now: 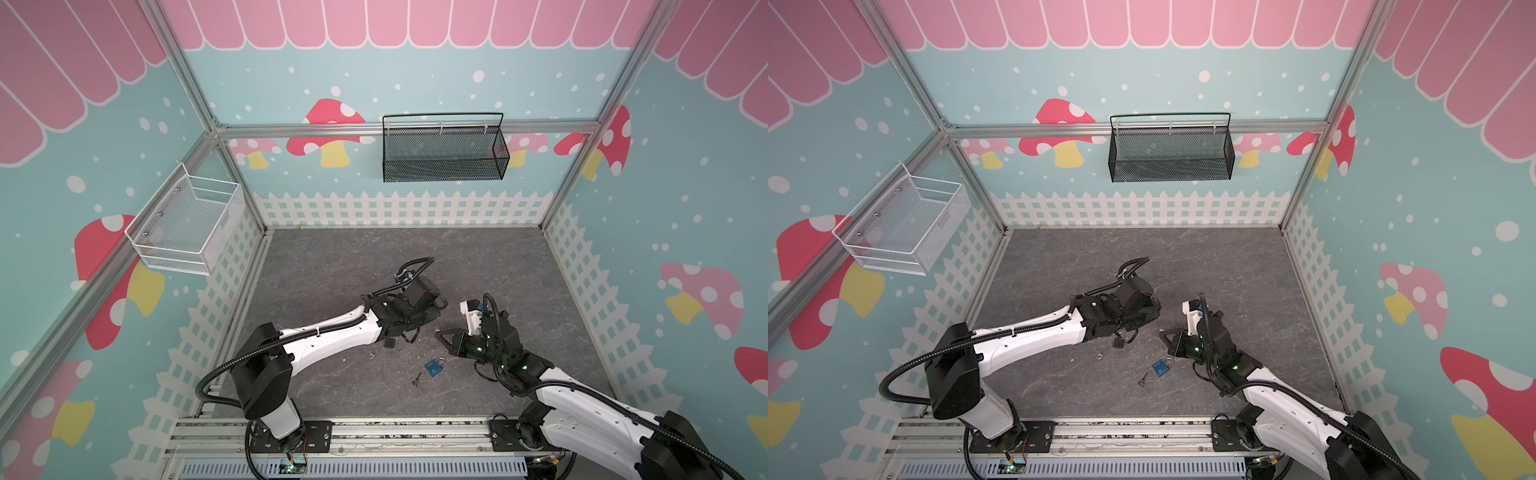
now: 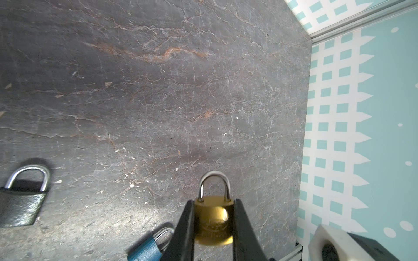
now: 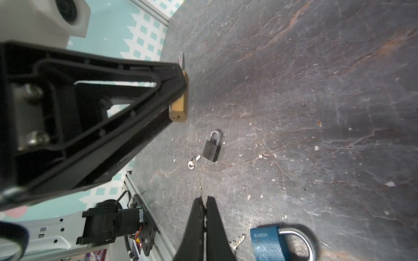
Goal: Unlock with the key
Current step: 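Hold the brass padlock up with the left gripper while the right gripper approaches it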
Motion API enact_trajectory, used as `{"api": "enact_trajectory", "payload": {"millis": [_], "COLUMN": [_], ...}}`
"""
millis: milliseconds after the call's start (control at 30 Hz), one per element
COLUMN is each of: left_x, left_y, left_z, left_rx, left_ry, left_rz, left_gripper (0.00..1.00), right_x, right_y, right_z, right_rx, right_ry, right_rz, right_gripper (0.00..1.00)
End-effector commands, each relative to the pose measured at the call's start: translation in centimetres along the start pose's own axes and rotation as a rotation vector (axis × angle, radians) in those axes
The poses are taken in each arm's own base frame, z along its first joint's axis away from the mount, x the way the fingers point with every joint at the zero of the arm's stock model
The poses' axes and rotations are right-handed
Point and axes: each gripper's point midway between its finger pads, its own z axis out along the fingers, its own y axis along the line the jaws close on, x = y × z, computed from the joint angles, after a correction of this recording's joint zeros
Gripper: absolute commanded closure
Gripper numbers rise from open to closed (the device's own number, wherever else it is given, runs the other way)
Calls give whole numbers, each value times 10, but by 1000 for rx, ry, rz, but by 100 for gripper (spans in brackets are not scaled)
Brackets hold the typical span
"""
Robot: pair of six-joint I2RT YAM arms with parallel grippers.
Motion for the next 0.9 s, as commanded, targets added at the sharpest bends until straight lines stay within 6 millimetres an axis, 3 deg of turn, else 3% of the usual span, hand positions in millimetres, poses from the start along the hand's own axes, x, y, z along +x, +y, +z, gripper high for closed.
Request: {"api": "enact_trajectory", "payload": {"millis": [0,433,867], "left_x": [-9,-9,-7], "left_y": [-5,-7,-10], "left_z": [-8,-6,-5], "left_rx": [-16,-32,-34], "left_ry": [-51,-57,-57], "left_rz": [15,37,52], "left_gripper": [100,100,100], "right_x": [-20,-24,-31], "right_y": [12,28,28], "right_z": [0,3,3], "right_rx": [-14,-81,-71], "right_ry": [-84,-101,-137], "right_rz": [36,84,109], "right_gripper": [100,100,100]}}
